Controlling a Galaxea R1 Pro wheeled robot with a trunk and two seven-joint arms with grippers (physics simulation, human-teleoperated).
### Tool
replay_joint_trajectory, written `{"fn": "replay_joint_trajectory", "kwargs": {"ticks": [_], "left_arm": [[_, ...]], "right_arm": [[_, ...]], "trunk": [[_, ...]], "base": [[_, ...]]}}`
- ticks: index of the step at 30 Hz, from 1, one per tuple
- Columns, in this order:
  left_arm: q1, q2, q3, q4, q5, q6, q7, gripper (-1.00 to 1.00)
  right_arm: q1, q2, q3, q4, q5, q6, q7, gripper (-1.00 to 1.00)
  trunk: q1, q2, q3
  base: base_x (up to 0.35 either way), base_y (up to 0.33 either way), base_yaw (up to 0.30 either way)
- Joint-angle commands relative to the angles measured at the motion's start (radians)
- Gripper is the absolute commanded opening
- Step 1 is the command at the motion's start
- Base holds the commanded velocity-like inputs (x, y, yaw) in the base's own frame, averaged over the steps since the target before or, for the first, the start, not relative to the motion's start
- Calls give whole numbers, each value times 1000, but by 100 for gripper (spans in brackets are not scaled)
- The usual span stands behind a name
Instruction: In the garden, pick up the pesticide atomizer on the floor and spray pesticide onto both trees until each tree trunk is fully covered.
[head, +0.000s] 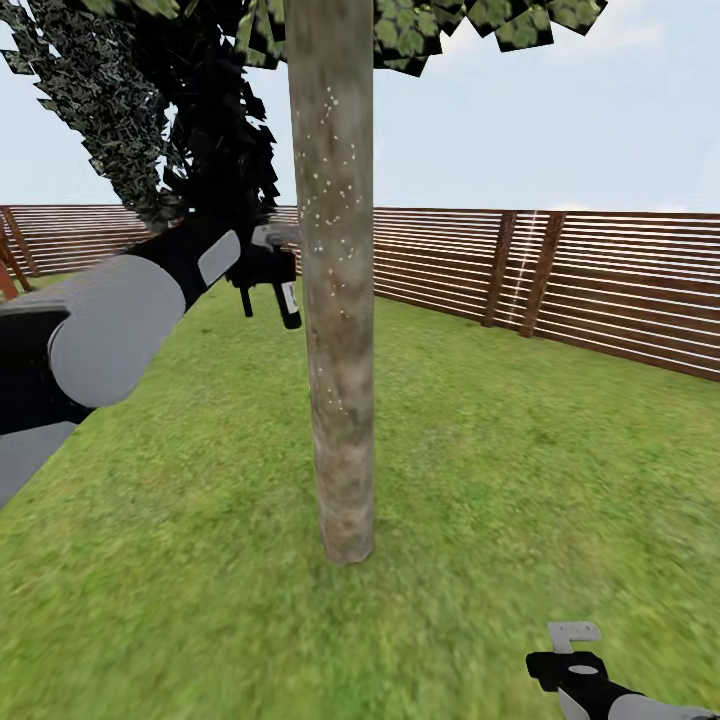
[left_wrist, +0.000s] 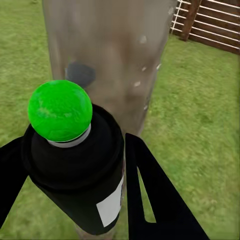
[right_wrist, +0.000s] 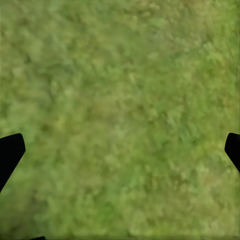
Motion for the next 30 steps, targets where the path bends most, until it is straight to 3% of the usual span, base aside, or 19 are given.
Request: {"fn": "replay_joint_trajectory", "kwargs": {"ticks": [1, 4, 6, 11, 15, 20, 25, 30], "left_arm": [[6, -2, 1, 12, 1, -14, 0, -100], [41, -49, 1, 18, 0, -24, 0, -100], [51, -66, 1, 19, -1, -25, 0, -100], [57, -79, -1, 19, 1, -25, -1, -100], [57, -114, -8, -20, 5, -23, -1, -100], [66, -114, 0, 8, 1, -24, -3, -100], [174, -114, 0, 22, 0, -28, -3, -100], [217, -114, -1, 21, -7, -60, 1, -100]], "right_arm": [[0, 0, 0, 0, 0, 0, 0, 100], [0, 0, 0, 0, 0, 0, 0, 100], [0, 0, 0, 0, 0, 0, 0, 100], [0, 0, 0, 0, 0, 0, 0, 100], [0, 0, 0, 0, 0, 0, 0, 100], [0, 0, 0, 0, 0, 0, 0, 100], [0, 0, 0, 0, 0, 0, 0, 100], [0, 0, 0, 0, 0, 0, 0, 100]], "trunk": [[0, 0, 0], [0, 0, 0], [0, 0, 0], [0, 0, 0], [0, 0, 0], [0, 0, 0], [0, 0, 0], [0, 0, 0]], "base": [[0, 0, 0], [0, 0, 0], [0, 0, 0], [0, 0, 0], [0, 0, 0], [0, 0, 0], [0, 0, 0], [0, 0, 0]]}}
